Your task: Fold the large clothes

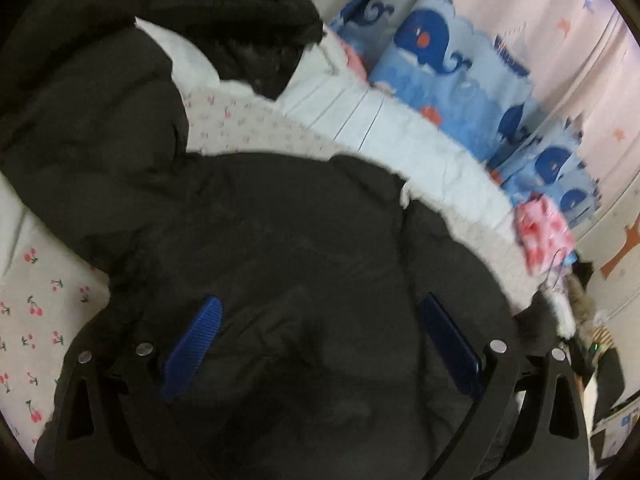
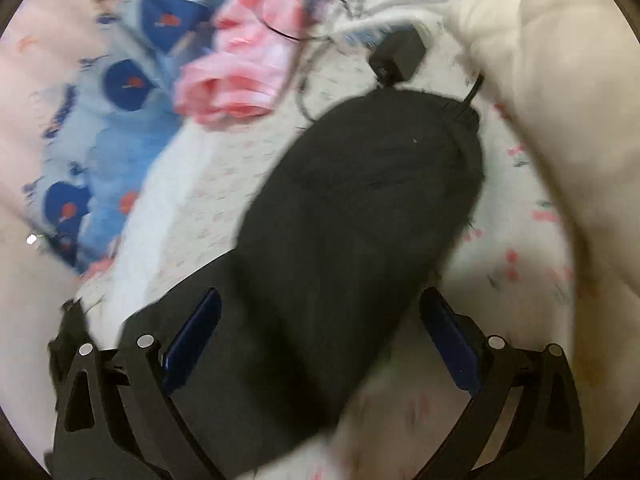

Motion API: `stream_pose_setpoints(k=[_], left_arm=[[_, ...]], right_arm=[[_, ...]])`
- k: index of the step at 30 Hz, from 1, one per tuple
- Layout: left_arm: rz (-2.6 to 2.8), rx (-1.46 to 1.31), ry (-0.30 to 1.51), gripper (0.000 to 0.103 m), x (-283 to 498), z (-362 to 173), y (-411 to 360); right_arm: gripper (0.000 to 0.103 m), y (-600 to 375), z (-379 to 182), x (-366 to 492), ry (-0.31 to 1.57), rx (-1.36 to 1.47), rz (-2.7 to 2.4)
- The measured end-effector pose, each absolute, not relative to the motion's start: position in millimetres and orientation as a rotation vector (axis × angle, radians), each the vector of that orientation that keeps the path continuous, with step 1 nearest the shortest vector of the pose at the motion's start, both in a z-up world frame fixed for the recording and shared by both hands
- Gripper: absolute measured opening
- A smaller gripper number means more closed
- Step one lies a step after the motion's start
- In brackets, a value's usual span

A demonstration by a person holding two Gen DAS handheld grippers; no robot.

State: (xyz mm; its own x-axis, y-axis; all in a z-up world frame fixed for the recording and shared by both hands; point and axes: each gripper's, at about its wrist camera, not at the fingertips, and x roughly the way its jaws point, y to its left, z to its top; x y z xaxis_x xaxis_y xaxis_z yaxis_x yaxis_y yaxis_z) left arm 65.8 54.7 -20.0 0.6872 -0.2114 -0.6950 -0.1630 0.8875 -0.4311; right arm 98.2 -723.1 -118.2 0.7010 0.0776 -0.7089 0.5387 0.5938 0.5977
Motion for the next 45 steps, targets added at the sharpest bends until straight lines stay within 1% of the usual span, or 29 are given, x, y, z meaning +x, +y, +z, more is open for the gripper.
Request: stream_pose_setpoints(k=[1, 2, 3, 6, 8, 9, 10, 12, 13, 14, 15, 16, 17, 18, 19, 20, 21, 22, 24, 28, 31, 33, 35, 39, 41, 42, 43, 44, 45], left_arm=[[-0.031, -0.488, 0.821, 0.096, 69, -23, 58], [-0.024, -0.483, 0.814, 0.096, 64, -26, 59], [-0.017, -0.474, 0.804, 0.096, 63, -28, 60], [-0.022, -0.471, 0.800, 0.096, 59, -31, 61], [-0.034, -0.472, 0.802, 0.096, 59, -30, 62], [-0.041, -0.467, 0.806, 0.096, 59, -30, 61], [-0.042, -0.462, 0.810, 0.096, 58, -30, 61], [-0.043, -0.442, 0.842, 0.096, 58, -35, 58], [-0.039, -0.432, 0.869, 0.096, 59, -41, 56], [-0.038, -0.426, 0.901, 0.096, 61, -49, 54], [-0.041, -0.427, 0.920, 0.096, 61, -55, 53], [-0.043, -0.427, 0.932, 0.096, 61, -59, 52], [-0.051, -0.425, 0.947, 0.096, 61, -60, 52], [-0.064, -0.426, 0.950, 0.096, 60, -58, 53], [-0.088, -0.435, 0.944, 0.096, 57, -50, 57], [-0.104, -0.444, 0.931, 0.096, 54, -41, 63], [-0.115, -0.449, 0.915, 0.096, 50, -32, 70], [-0.120, -0.452, 0.887, 0.096, 41, -17, 81], [-0.126, -0.452, 0.858, 0.096, 21, 4, 103], [-0.102, -0.444, 0.880, 0.096, -32, 18, 149], [-0.062, -0.497, 0.980, 0.096, -74, -3, 182], [-0.045, -0.584, 1.082, 0.096, -101, -28, 197], [-0.043, -0.609, 1.152, 0.096, -125, -49, 197], [-0.024, -0.579, 1.266, 0.096, -163, -82, 183], [-0.050, -0.593, 1.294, 0.096, -179, -96, 173], [-0.076, -0.594, 1.294, 0.094, -185, -98, 168], [-0.110, -0.596, 1.290, 0.081, -188, -99, 163], [-0.140, -0.600, 1.282, 0.073, -190, -96, 157], [-0.165, -0.610, 1.276, 0.052, -189, -90, 154]], right_arm=[[0.070, -725, -119, 104, 0.744, 0.896, -0.302], [0.042, -727, -117, 111, 0.741, 0.885, -0.286], [0.003, -730, -108, 117, 0.737, 0.875, -0.273], [0.003, -728, -26, 104, 0.535, 0.650, -0.317], [0.003, -725, 18, 85, 0.433, 0.548, -0.343], [0.003, -723, 36, 70, 0.397, 0.503, -0.373], [0.003, -722, 41, 64, 0.401, 0.466, -0.408], [0.003, -731, 20, 69, 0.523, 0.434, -0.491], [0.008, -740, -1, 77, 0.618, 0.454, -0.515], [0.014, -749, -33, 88, 0.777, 0.493, -0.533], [0.029, -756, -58, 89, 0.872, 0.543, -0.519], [0.030, -758, -74, 86, 0.916, 0.587, -0.494], [0.030, -754, -74, 79, 0.902, 0.576, -0.495], [0.032, -741, -65, 70, 0.872, 0.533, -0.504], [0.044, -733, -59, 63, 0.856, 0.518, -0.496], [0.051, -714, -44, 46, 0.815, 0.495, -0.452], [0.065, -700, -35, 29, 0.795, 0.471, -0.421], [0.076, -682, -25, 11, 0.778, 0.439, -0.385], [0.088, -631, -14, -29, 0.778, 0.380, -0.228], [0.092, -540, -38, -112, 0.910, 0.445, 0.268], [0.092, -482, -63, -166, 1.024, 0.430, 0.465], [0.093, -462, -78, -187, 1.076, 0.424, 0.493], [0.094, -454, -86, -197, 1.094, 0.449, 0.503], [0.094, -454, -85, -208, 1.088, 0.550, 0.535], [0.079, -447, -82, -214, 1.089, 0.570, 0.540], [0.052, -446, -82, -216, 1.092, 0.595, 0.544], [0.027, -445, -80, -214, 1.090, 0.609, 0.542], [0.022, -438, -74, -214, 1.075, 0.627, 0.551], [0.017, -435, -65, -211, 1.039, 0.642, 0.565]])
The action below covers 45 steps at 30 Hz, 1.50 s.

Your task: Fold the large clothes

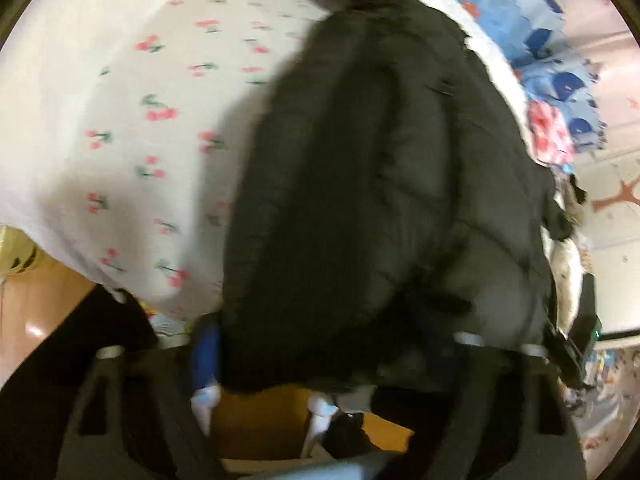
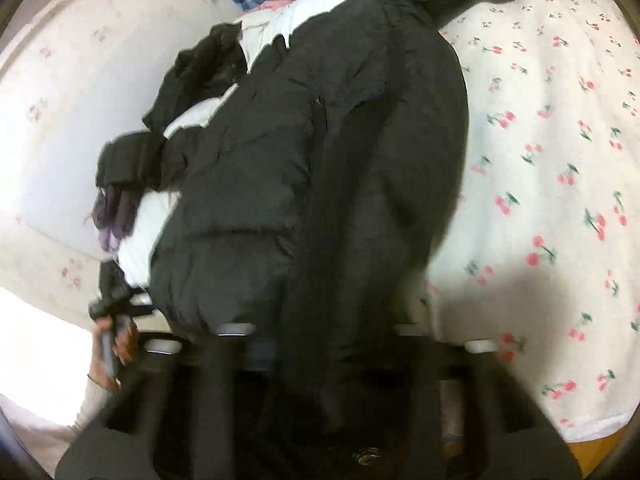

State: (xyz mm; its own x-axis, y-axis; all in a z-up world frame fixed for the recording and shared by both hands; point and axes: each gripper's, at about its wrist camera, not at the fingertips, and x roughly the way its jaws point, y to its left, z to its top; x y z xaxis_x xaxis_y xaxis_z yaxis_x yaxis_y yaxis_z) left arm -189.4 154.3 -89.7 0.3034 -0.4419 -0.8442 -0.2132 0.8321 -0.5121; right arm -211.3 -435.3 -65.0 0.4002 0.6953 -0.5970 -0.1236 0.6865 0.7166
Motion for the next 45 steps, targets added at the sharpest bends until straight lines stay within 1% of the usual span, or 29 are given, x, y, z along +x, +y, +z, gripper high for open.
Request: stream_pose_setpoints(k=[1, 3, 4, 7, 9, 10, 11, 13, 15, 16, 17, 18, 20, 21, 22, 23, 24, 25, 26, 27, 29, 30, 32, 33, 36, 38, 40, 45], left_arm=[[-0.211, -0.619, 1.256, 0.029, -187, -78, 151], [-0.248, -0.601, 1.180, 0.017, -182, -50, 148], [-0.268, -0.604, 1.139, 0.015, -181, -33, 150], [-0.324, -0.637, 0.980, 0.013, -182, 32, 165], [-0.334, -0.641, 0.931, 0.012, -184, 57, 177], [-0.332, -0.631, 0.921, 0.012, -187, 64, 183], [-0.322, -0.616, 0.927, 0.013, -190, 63, 187], [-0.309, -0.565, 0.992, 0.012, -193, 47, 188], [-0.340, -0.472, 1.184, 0.013, -191, 5, 186], [-0.329, -0.433, 1.263, 0.013, -194, -14, 186], [-0.291, -0.376, 1.339, 0.013, -200, -33, 190], [-0.262, -0.347, 1.352, 0.013, -202, -36, 194], [-0.199, -0.326, 1.314, 0.013, -210, -26, 209], [-0.165, -0.323, 1.276, 0.014, -211, -15, 217], [-0.130, -0.315, 1.235, 0.024, -211, -4, 221], [-0.091, -0.308, 1.174, 0.033, -211, 10, 221], [-0.065, -0.312, 1.120, 0.052, -209, 25, 220], [-0.054, -0.330, 1.034, 0.064, -205, 41, 217], [-0.068, -0.343, 0.989, 0.067, -194, 49, 208], [-0.101, -0.360, 0.947, 0.068, -186, 54, 197], [-0.161, -0.395, 0.892, 0.072, -164, 57, 170], [-0.181, -0.404, 0.873, 0.075, -153, 54, 154], [-0.210, -0.404, 0.846, 0.075, -132, 44, 124], [-0.226, -0.406, 0.833, 0.075, -111, 35, 96], [-0.255, -0.446, 0.797, 0.075, -77, 21, 59], [-0.259, -0.465, 0.783, 0.079, -53, 15, 37], [-0.263, -0.462, 0.767, 0.080, -30, 8, 23], [-0.250, -0.365, 0.756, 0.080, 5, -7, -5]], right_arm=[[0.013, -435, -54, -205, 1.008, 0.648, 0.565], [0.011, -438, -23, -197, 0.914, 0.691, 0.579], [0.010, -440, -10, -195, 0.874, 0.707, 0.585], [0.010, -442, 40, -198, 0.752, 0.721, 0.603], [0.010, -448, 56, -206, 0.723, 0.707, 0.597], [0.009, -450, 56, -211, 0.732, 0.688, 0.584], [0.009, -452, 51, -218, 0.754, 0.664, 0.566], [0.010, -448, 17, -227, 0.880, 0.577, 0.508], [0.012, -442, -36, -231, 1.088, 0.435, 0.410], [0.018, -443, -58, -233, 1.162, 0.413, 0.390], [0.022, -451, -77, -239, 1.199, 0.432, 0.381], [0.029, -457, -79, -243, 1.191, 0.458, 0.392], [0.036, -471, -66, -249, 1.136, 0.445, 0.384], [0.048, -483, -49, -248, 1.079, 0.437, 0.374], [0.059, -491, -42, -247, 1.047, 0.451, 0.379], [0.063, -501, -31, -243, 1.013, 0.467, 0.378], [0.068, -513, -18, -235, 0.970, 0.486, 0.361], [0.073, -525, -7, -224, 0.922, 0.523, 0.350], [0.075, -535, -1, -215, 0.882, 0.569, 0.346], [0.079, -544, 4, -212, 0.850, 0.609, 0.336], [0.082, -565, 5, -188, 0.780, 0.708, 0.281], [0.083, -573, 3, -178, 0.761, 0.744, 0.247], [0.083, -595, -5, -157, 0.737, 0.798, 0.164], [0.083, -607, -9, -143, 0.721, 0.822, 0.126], [0.083, -638, -2, -104, 0.676, 0.806, 0.030], [0.083, -657, 2, -81, 0.655, 0.796, -0.058], [0.083, -682, 5, -47, 0.648, 0.794, -0.159], [0.083, -733, -17, 20, 0.698, 0.808, -0.364]])
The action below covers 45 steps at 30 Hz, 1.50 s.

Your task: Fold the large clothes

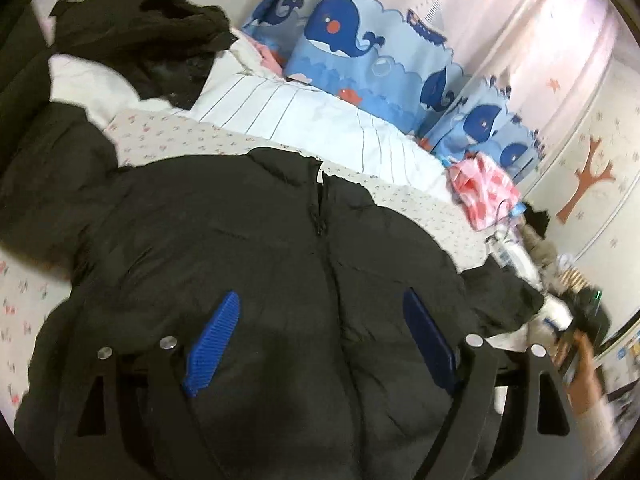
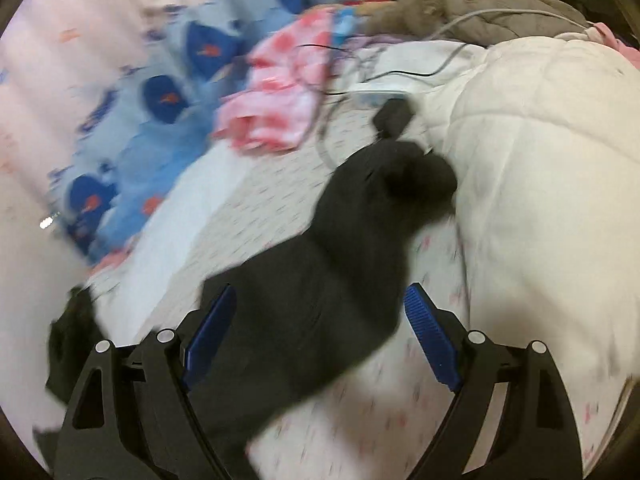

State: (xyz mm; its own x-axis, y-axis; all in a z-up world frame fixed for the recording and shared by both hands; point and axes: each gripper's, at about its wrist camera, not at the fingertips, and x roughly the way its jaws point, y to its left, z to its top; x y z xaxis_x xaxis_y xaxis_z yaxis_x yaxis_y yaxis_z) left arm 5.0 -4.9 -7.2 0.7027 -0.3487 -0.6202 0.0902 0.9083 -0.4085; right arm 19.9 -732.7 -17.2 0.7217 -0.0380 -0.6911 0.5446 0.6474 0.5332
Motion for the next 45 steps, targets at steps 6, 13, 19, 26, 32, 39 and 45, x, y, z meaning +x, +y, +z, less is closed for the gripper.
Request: stream_pose_setpoints(k=[6, 13, 19, 26, 32, 39, 45], left_arm=[[-0.202, -0.273, 0.789, 0.080, 14, -32, -15], [-0.243, -0.216, 0.773, 0.080, 11, -39, -35], [-0.271, -0.187, 0.728, 0.082, 4, -45, -35], [-0.246, -0.187, 0.750, 0.082, 9, -49, -38], [-0.243, -0.164, 0.734, 0.082, 7, -47, -42], [-0.235, -0.140, 0.701, 0.082, 2, -42, -43], [-0.235, -0.114, 0.651, 0.082, -7, -31, -41]], right_arm=[[0.083, -773, -52, 77, 0.688, 0.892, -0.422], [0.006, -787, -27, 51, 0.465, 0.986, -0.332], [0.005, -771, 20, -10, 0.330, 0.786, -0.315], [0.004, -789, -31, -43, 0.400, 0.881, -0.389], [0.004, -785, -24, -41, 0.378, 0.882, -0.381], [0.005, -756, 19, -26, 0.303, 0.831, -0.312], [0.005, -707, 68, 2, 0.268, 0.767, -0.184]])
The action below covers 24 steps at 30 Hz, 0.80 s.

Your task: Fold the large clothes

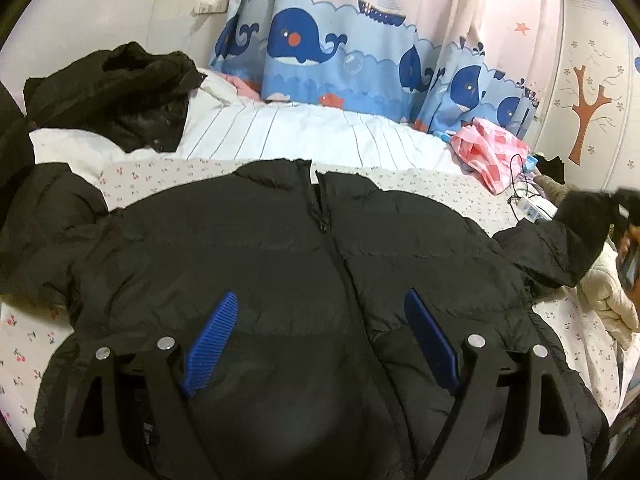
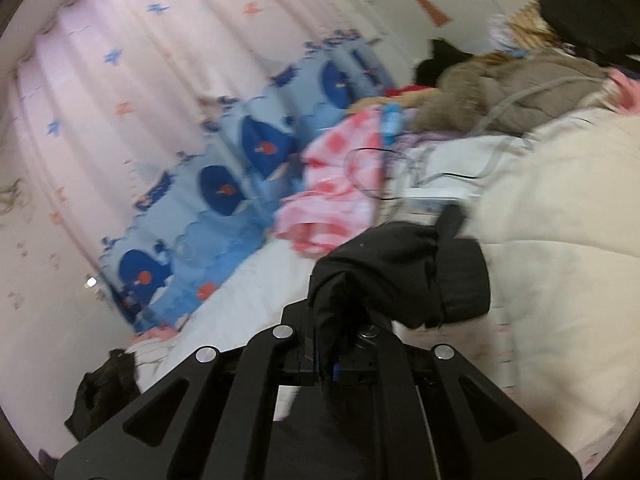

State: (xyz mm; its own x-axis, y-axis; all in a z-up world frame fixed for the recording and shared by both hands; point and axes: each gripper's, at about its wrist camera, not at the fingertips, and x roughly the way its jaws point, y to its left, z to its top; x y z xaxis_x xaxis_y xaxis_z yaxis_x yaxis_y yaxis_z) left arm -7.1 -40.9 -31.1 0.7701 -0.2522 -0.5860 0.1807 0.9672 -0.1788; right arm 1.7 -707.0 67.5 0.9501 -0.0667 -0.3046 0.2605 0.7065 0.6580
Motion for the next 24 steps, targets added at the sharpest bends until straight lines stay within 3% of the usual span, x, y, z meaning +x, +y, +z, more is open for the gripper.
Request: stream_pose_setpoints(k=[9, 24], left_arm=[[-0.207, -0.238, 0.670, 0.083, -2, -25, -2], [0.002, -0.406, 0.627, 0.086, 1, -8, 97]], right_arm=[[0.005, -614, 123, 38, 0.255, 0.669, -0.030], [0.005, -401, 134, 85, 0.342, 0.457, 0.247]])
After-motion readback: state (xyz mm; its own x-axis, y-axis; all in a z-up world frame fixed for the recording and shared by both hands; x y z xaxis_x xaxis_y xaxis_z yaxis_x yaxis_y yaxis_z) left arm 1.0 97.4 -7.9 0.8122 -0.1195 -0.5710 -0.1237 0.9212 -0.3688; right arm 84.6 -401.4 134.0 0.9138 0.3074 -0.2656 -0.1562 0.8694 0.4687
